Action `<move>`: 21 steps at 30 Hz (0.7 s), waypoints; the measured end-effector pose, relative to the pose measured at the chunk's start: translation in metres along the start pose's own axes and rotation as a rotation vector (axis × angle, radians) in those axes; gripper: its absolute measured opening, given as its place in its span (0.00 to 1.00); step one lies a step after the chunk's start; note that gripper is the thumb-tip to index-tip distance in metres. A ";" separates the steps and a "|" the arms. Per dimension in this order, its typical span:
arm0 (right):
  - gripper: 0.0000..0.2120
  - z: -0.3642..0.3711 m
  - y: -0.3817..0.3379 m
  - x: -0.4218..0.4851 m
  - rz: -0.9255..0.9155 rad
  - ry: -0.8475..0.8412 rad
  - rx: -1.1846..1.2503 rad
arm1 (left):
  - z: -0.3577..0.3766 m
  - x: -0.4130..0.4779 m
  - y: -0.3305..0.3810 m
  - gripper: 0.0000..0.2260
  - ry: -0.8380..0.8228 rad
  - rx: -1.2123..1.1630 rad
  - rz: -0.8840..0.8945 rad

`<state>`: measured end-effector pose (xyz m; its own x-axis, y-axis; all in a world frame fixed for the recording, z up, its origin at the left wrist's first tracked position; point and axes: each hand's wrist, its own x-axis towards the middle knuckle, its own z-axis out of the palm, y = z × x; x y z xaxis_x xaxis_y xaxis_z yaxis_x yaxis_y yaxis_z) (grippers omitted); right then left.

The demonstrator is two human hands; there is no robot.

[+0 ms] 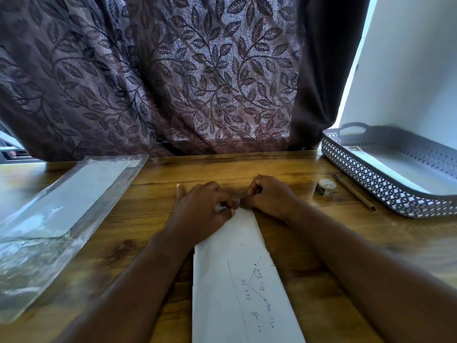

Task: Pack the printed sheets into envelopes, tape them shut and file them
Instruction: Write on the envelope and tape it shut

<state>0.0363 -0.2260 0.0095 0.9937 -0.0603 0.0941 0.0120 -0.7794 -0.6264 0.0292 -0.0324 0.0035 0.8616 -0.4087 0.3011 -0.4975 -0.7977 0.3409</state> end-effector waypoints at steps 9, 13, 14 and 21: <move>0.08 -0.015 -0.005 -0.004 0.073 -0.106 0.232 | 0.001 0.003 0.001 0.05 0.001 0.043 0.008; 0.08 -0.014 0.000 -0.005 0.041 -0.083 0.256 | 0.003 0.002 0.000 0.08 0.021 0.105 0.043; 0.08 -0.013 0.002 -0.006 0.011 -0.074 0.262 | 0.004 0.003 -0.001 0.10 0.016 0.124 0.044; 0.14 -0.011 0.002 -0.009 -0.287 -0.096 -0.347 | 0.002 0.004 0.003 0.14 0.005 0.198 0.049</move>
<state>0.0258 -0.2338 0.0155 0.9615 0.2343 0.1437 0.2671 -0.9196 -0.2880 0.0312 -0.0369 0.0035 0.8363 -0.4471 0.3173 -0.5085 -0.8489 0.1441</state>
